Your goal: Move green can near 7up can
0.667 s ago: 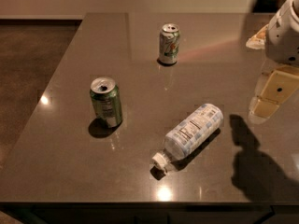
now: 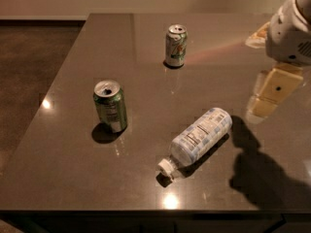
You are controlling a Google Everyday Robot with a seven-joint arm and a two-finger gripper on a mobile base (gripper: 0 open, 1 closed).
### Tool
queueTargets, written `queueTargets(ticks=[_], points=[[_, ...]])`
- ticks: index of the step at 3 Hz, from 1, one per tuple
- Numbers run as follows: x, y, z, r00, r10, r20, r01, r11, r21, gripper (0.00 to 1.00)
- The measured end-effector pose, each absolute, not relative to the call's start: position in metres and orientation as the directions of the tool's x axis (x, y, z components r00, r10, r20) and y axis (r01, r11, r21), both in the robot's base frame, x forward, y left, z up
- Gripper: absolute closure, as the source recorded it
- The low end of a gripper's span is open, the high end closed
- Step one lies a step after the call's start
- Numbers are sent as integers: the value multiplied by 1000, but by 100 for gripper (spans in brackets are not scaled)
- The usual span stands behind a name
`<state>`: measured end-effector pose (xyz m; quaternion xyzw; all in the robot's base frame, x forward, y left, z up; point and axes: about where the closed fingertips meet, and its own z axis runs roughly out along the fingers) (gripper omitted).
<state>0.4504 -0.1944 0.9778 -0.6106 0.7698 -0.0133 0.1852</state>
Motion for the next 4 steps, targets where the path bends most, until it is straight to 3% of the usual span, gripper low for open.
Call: queueTargets(ticks=[4], points=[[490,-40,948,-72,-809,-584,-977,175,-123,0]])
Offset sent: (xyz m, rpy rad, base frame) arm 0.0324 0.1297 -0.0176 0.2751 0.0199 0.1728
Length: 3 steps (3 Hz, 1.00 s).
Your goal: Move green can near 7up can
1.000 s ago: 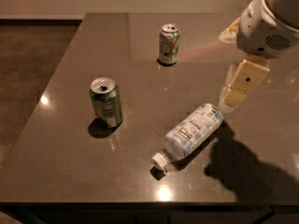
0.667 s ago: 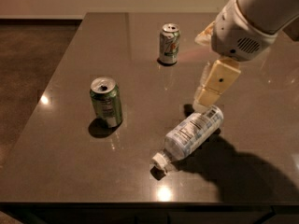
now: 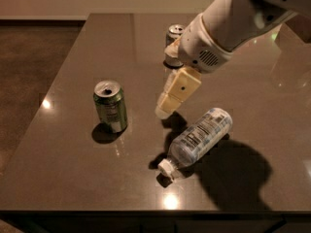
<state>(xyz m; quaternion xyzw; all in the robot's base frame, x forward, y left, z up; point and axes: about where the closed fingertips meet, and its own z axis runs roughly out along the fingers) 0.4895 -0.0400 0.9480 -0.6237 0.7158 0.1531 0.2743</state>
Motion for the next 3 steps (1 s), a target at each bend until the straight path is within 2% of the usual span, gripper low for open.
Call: queueTargets(ticks=[3], points=[[492,50,913,-15,-737,-676,-991,103,-90,0]])
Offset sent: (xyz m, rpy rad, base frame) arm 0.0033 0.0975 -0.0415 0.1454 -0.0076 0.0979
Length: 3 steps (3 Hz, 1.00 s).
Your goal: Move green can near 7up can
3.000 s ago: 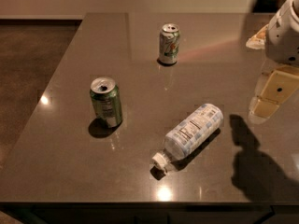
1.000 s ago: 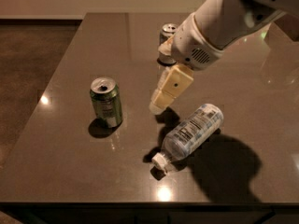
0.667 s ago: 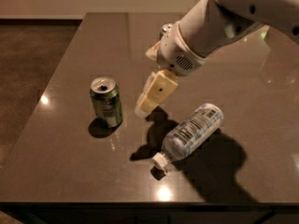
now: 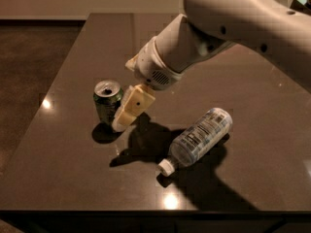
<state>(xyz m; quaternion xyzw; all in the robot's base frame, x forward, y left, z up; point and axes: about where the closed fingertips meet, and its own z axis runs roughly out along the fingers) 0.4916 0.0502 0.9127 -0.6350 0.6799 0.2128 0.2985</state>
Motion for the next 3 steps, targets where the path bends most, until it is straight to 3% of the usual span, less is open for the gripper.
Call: queueTargets(ticks=[1,3], points=[[493,78,910,-3,-721,-692,-994,75,-73,0],[497,97,908,-15,-717,-697,-998,54,-35,41]])
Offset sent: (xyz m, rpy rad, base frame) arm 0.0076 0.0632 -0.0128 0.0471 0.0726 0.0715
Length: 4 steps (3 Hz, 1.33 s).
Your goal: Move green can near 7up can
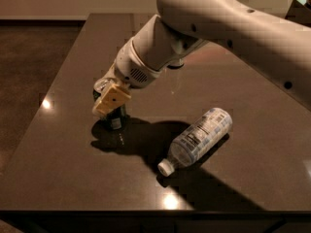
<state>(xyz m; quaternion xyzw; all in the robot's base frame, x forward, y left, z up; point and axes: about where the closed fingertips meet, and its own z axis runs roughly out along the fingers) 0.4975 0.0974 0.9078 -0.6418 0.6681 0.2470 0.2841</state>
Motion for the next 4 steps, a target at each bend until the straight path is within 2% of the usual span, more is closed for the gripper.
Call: queueTargets(ticks=[2,3,4], points=[[529,44,934,-84,-748,-658,-979,186,-87,87],[563,-7,950,-148,-744,-652,-943,305,-135,100],[594,-54,963,-205,-721,-662,-899,406,-164,100]])
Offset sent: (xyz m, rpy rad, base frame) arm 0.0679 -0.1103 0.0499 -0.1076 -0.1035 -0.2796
